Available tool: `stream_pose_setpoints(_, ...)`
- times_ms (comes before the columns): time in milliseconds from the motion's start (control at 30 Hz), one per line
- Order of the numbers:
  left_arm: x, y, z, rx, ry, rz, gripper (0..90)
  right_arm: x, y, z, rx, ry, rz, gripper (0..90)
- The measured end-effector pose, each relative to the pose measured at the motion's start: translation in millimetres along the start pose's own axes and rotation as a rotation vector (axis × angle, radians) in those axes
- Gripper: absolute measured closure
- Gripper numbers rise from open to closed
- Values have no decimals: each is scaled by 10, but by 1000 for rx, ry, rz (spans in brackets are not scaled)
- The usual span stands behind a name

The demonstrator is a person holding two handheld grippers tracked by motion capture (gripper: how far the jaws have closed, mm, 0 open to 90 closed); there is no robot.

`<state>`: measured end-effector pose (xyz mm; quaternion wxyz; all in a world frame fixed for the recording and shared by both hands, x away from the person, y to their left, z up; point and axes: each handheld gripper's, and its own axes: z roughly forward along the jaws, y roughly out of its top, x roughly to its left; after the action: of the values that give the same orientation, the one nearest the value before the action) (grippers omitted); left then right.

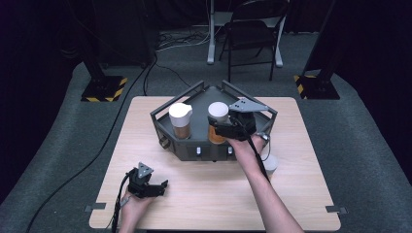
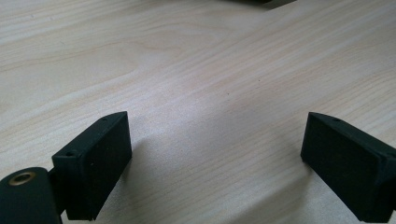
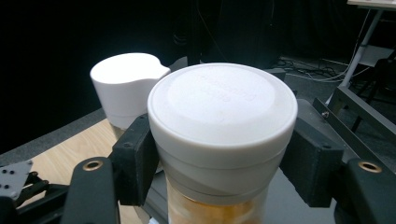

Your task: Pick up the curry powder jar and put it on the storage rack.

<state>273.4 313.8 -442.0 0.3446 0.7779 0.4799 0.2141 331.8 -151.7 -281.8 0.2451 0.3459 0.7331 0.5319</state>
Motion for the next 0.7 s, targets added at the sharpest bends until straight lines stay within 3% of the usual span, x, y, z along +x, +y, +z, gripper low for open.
stream_pose_setpoints(700,1,2,-1,1,0,0,86,-36,70,275,52,-67,15,333)
